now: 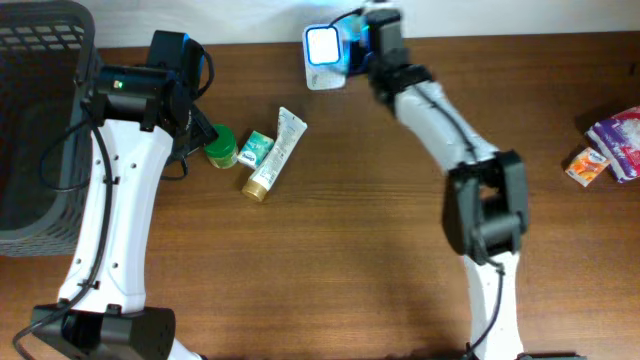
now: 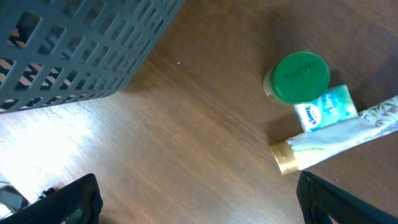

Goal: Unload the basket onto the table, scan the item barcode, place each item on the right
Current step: 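Carry the green wipes pack right and release it near the other packs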

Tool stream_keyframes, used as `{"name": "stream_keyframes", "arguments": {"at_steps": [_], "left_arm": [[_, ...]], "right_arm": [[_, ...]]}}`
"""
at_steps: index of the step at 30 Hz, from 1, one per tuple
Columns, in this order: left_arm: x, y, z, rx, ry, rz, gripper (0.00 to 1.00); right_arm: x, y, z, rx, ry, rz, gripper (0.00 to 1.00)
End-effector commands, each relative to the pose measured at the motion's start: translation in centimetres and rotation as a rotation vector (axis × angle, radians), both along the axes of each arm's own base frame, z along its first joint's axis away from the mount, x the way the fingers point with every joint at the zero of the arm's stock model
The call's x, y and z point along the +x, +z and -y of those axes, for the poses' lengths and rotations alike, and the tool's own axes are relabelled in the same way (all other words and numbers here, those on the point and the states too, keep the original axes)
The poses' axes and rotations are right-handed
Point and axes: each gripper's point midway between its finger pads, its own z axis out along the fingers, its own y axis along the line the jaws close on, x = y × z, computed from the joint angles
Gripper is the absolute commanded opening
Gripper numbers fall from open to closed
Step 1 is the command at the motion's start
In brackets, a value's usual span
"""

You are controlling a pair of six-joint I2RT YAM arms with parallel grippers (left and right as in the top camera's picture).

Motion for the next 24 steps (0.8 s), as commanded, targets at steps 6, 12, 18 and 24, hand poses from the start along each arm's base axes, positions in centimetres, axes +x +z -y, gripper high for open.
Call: {"name": "stream_keyframes", "arguments": {"at_steps": [6,12,18,24], "left_arm": [[-0.1,0.1,-0.3,0.014,-0.007,-0.004,0.99],[-0.1,0.1,-0.3,0.014,-0.007,-0.004,0.99],[-0.1,0.1,-0.3,0.014,-0.007,-0.004,0.99],[-0.1,0.1,-0.3,0.014,-0.007,-0.004,0.99]], "right_arm": [[-9.4,-2.7,25.3,-0.134,-0.349,-0.465,0.04],[-15.7,-6.1,37.6,-0.054,-0.574,-0.626,0.14],[-16.3,-6.4,39.2,-0.019,-0.597,-0.624,0.77],[-12.8,-6.1,29.9,0.299,-0.273,-0.573,0.78]]}}
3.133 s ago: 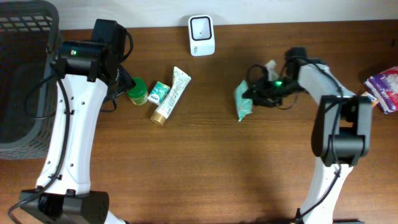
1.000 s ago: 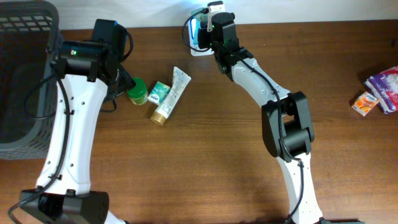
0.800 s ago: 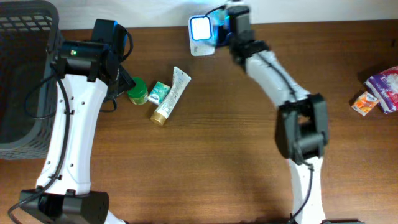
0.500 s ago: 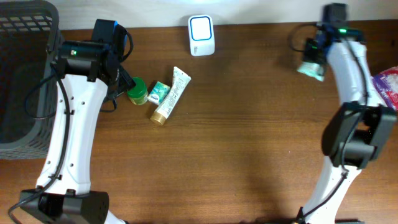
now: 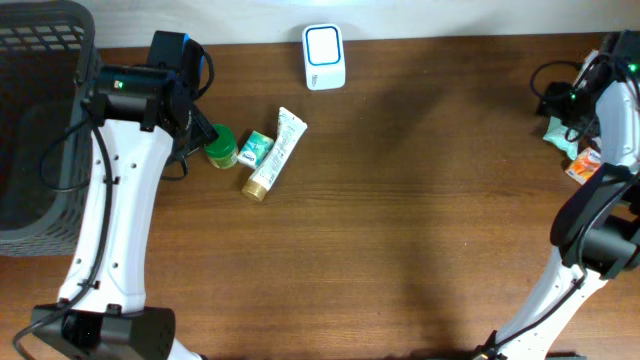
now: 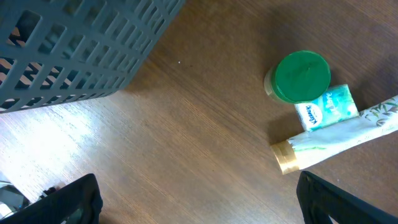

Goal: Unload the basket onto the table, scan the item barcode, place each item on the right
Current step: 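Carry the green wipes pack right and release it near the other packs, then reach the right gripper to the Pantene tube and grasp it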

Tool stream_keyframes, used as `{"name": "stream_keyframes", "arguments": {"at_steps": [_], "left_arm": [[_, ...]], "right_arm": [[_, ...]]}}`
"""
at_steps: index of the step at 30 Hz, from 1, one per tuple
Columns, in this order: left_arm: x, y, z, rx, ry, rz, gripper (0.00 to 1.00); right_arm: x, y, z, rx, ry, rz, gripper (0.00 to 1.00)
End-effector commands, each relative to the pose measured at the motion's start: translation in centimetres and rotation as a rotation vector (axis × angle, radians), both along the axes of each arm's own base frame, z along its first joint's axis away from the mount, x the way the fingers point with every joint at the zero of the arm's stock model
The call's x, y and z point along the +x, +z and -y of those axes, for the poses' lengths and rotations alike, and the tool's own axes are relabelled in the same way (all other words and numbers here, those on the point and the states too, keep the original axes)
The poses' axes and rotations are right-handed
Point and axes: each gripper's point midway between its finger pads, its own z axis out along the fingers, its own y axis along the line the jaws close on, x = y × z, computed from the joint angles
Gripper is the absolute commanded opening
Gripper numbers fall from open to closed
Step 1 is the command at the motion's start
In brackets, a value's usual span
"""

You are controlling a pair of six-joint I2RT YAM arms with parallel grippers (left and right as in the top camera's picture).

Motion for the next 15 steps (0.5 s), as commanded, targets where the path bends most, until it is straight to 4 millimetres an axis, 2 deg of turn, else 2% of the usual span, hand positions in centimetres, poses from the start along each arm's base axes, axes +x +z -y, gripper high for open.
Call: {"name": "stream_keyframes", "arguments": {"at_steps": [1,4,6,8,9,10,12,15], "left_arm": [[-0.1,0.2,-0.3,0.013,-0.006,-0.001,0.99],[-0.1,0.2,-0.3,0.013,-0.006,-0.001,0.99],[-0.1,0.2,-0.3,0.013,-0.006,-0.001,0.99],[-0.1,0.2,-0.3,0.013,-0.006,-0.001,0.99],[-0.1,0.2,-0.3,0.013,-0.006,-0.001,0.99],[-0.1,0.2,-0.3,0.013,-0.006,-0.001,0.99],[-0.1,0.2,-0.3,0.013,-0.006,-0.001,0.99],[-0.1,0.2,-0.3,0.013,-0.006,-0.001,0.99]], "right_arm": [[2.4,0.0,-8.3,0.269,0.176,0.081,0.78],[3.0,0.9,-15.1,0.475,0.299,0.111,0.78],[2.9,2.5,-22.6,0.661,0.446,0.125,0.81],[2.3,2.6,-28.7,0.681,0.563,0.093,0.84],[1.9,2.5,-31.7,0.675,0.62,0.076,0.91],[1.4,2.1,-33.9,0.638,0.66,0.05,0.99],[0.4,0.7,-38.5,0.513,0.693,-0.008,0.99],[0.5,-0.6,-41.6,0.381,0.51,-0.044,0.99]]}}
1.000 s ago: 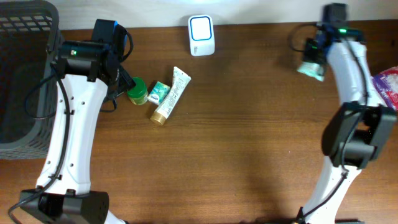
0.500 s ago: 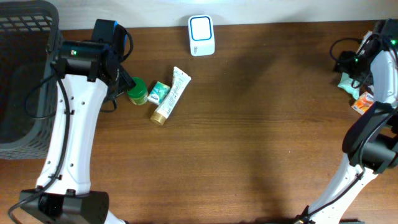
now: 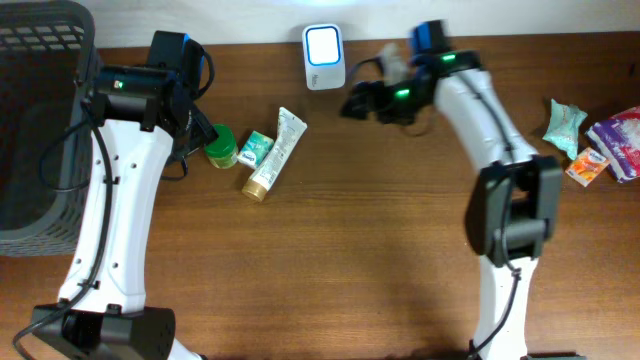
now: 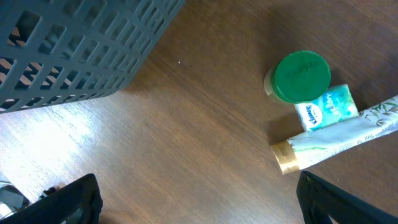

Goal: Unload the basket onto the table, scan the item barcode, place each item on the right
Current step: 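Reach the right gripper to the Pantene tube and grasp it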

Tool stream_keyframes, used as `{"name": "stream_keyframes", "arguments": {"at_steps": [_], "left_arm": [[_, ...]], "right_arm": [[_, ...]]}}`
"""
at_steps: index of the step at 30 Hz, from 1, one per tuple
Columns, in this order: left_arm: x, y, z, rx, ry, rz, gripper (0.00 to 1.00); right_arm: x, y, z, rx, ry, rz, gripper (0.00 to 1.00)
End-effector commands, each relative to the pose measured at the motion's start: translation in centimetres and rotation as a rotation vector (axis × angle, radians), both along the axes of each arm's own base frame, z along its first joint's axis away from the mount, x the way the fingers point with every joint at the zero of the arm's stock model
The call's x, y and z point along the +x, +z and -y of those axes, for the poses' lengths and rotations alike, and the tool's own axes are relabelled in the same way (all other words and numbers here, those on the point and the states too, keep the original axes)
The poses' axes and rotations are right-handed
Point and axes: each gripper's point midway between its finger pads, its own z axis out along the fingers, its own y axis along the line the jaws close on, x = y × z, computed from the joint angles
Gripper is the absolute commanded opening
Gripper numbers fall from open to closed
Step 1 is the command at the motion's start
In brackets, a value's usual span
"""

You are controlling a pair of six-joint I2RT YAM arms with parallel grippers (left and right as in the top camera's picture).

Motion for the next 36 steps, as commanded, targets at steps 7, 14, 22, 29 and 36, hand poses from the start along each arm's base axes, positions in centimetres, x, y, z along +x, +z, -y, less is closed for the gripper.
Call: {"name": "stream_keyframes", "arguments": {"at_steps": [7,14,22,29,36], "left_arm": [[-0.1,0.2,-0.3,0.013,-0.006,0.0,0.99],[-0.1,0.2,-0.3,0.013,-0.006,0.0,0.99],[-0.1,0.2,-0.3,0.013,-0.006,0.0,0.99],[-0.1,0.2,-0.3,0.013,-0.006,0.0,0.99],[-0.1,0.2,-0.3,0.013,-0.006,0.0,0.99]], "right_arm": [[-0.7,-1.7,-9.9,-0.264,-0.37,0.099,0.99],[-2.5,-5.4,-14.5,-0.261,-0.375,0.077,0.9],[-3.4,-8.0,-13.9,-0.31,-0.364,0.023,0.47],[-4.2,-6.3,-9.3,-0.412,-0.382,-0.067,0.28],[-5.4,-5.7,-9.8,-0.253,-0.164,-0.187,0.12]]}}
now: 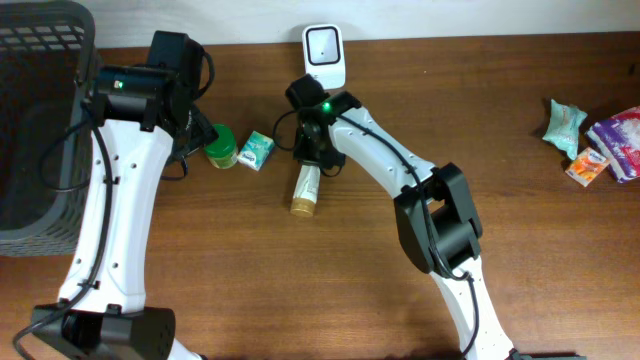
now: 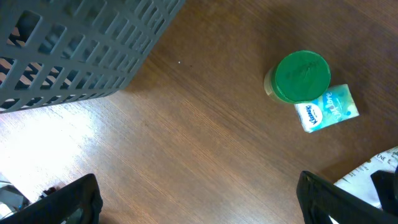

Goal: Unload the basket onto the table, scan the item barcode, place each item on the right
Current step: 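Reach the right gripper to the Pantene tube and grasp it, then lift the Pantene tube up toward the barcode scanner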

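Note:
The white barcode scanner (image 1: 325, 45) stands at the table's back edge. Just in front of it, a white tube with a gold cap (image 1: 304, 188) lies pointing toward the front, its tail end (image 2: 367, 176) showing in the left wrist view. My right gripper (image 1: 312, 150) sits over the tube's top end, shut on it. My left gripper (image 1: 197, 128) hangs open beside a green-lidded jar (image 2: 301, 76), and in its own view the left gripper (image 2: 199, 205) has only bare wood between its fingers. A small teal packet (image 2: 326, 109) lies against the jar.
A dark grey basket (image 1: 35, 120) fills the far left. At the right edge lie a teal pouch (image 1: 563, 120), a purple pack (image 1: 620, 130) and an orange packet (image 1: 585, 166).
My right gripper was right of the scanner; now it is on the tube. The tube has left the teal packet, shifted right and toward the front, and turned. The left arm is unchanged.
My right gripper first held a teal pouch up at the scanner. Then it was at the far right edge with the pouch. The pouch then lay there, with the gripper back near the scanner. Now it grips the tube, moved off its spot beside the jar.

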Tool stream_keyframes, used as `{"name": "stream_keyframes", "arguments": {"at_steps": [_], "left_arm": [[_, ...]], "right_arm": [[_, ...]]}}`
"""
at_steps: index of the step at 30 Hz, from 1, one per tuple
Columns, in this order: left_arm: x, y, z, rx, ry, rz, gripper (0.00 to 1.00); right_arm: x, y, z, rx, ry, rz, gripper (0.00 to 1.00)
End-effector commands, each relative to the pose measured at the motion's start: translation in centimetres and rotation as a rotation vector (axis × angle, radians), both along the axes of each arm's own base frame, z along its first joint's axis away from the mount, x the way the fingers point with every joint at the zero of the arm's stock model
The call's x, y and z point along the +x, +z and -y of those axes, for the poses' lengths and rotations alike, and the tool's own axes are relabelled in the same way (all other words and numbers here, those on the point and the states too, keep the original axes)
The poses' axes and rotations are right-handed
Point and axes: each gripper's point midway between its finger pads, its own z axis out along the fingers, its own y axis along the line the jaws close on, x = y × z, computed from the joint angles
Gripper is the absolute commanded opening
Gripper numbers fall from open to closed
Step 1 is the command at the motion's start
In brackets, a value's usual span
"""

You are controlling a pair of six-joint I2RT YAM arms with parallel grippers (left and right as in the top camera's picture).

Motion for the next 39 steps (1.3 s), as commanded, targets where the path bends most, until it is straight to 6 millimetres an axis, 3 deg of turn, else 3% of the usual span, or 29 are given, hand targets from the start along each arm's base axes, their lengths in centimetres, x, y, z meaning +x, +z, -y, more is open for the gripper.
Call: {"name": "stream_keyframes", "arguments": {"at_steps": [1,8,10,13,15,17,20,23,26,29,31,33,36,39], "left_arm": [[-0.1,0.2,-0.3,0.013,-0.006,0.0,0.99],[-0.1,0.2,-0.3,0.013,-0.006,-0.001,0.99],[-0.1,0.2,-0.3,0.013,-0.006,-0.001,0.99],[-0.1,0.2,-0.3,0.013,-0.006,-0.001,0.99],[-0.1,0.2,-0.3,0.013,-0.006,-0.001,0.99],[-0.1,0.2,-0.3,0.013,-0.006,-0.001,0.99],[-0.1,0.2,-0.3,0.013,-0.006,-0.001,0.99],[-0.1,0.2,-0.3,0.013,-0.006,0.0,0.99],[-0.1,0.2,-0.3,0.013,-0.006,-0.001,0.99],[-0.1,0.2,-0.3,0.013,-0.006,-0.001,0.99],[-0.1,0.2,-0.3,0.013,-0.006,0.0,0.99],[-0.1,0.2,-0.3,0.013,-0.006,0.0,0.99],[-0.1,0.2,-0.3,0.013,-0.006,-0.001,0.99],[-0.1,0.2,-0.3,0.013,-0.006,-0.001,0.99]], "right_arm": [[0.1,2.6,-1.2,0.185,0.128,-0.027,0.07],[0.6,4.4,1.2,0.482,0.275,-0.079,0.04],[-0.2,3.6,2.3,0.568,0.27,-0.13,0.04],[-0.9,1.0,4.5,0.575,0.224,-0.174,0.04],[-0.7,-0.2,6.9,0.59,0.194,-0.175,0.04],[-0.2,-0.4,9.4,0.577,0.202,-0.152,0.15],[0.3,-0.3,14.9,0.539,0.086,-0.188,0.22],[0.5,1.9,18.1,0.52,0.062,-0.198,0.36],[0.4,4.2,19.8,0.438,0.061,-0.218,0.48],[-0.5,6.2,19.2,0.313,0.111,-0.251,0.5],[-1.1,5.7,18.1,0.232,0.162,-0.263,0.51],[-1.7,4.9,15.7,0.11,0.255,-0.251,0.51],[-1.1,3.9,14.5,-0.144,0.213,-0.2,0.51],[-1.3,3.7,12.6,-0.242,0.241,-0.16,0.51]]}}
